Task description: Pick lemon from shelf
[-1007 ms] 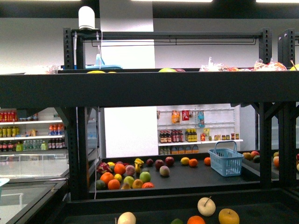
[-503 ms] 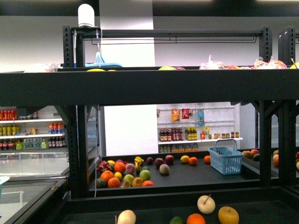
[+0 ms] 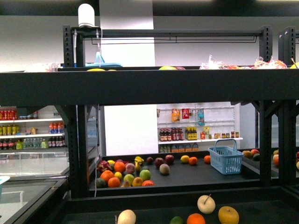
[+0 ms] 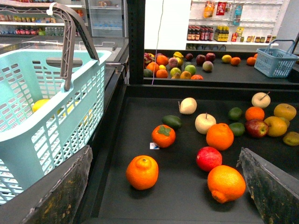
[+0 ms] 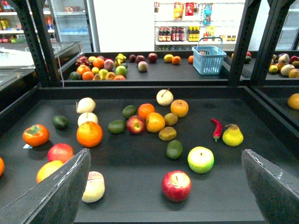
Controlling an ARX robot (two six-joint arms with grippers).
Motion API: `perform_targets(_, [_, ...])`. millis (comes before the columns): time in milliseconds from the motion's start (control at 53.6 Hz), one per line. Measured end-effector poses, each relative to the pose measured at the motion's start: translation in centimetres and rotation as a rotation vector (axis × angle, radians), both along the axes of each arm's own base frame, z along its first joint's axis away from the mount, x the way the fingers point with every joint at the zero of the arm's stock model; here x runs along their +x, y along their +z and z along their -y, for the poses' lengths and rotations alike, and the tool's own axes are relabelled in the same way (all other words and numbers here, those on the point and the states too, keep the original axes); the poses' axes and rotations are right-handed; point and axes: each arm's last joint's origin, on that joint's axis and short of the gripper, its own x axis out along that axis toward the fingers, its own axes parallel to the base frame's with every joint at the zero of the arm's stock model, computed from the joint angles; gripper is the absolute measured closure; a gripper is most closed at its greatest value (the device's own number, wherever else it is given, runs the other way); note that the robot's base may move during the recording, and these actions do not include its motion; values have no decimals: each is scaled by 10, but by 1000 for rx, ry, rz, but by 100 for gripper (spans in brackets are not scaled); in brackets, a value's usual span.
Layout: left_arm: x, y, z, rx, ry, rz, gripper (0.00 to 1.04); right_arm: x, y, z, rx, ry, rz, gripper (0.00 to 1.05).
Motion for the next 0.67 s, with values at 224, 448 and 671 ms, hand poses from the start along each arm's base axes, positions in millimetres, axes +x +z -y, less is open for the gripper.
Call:
perform_targets(224, [0, 0, 0, 0, 0, 0, 8, 0, 0, 0, 0, 0, 0, 7])
perform_targets(448, [0, 0, 0, 0, 0, 0, 8, 0, 0, 0, 0, -1, 0, 7])
perform_targets(671, [0, 0, 0, 0, 0, 0, 8, 0, 0, 0, 0, 0, 0, 7])
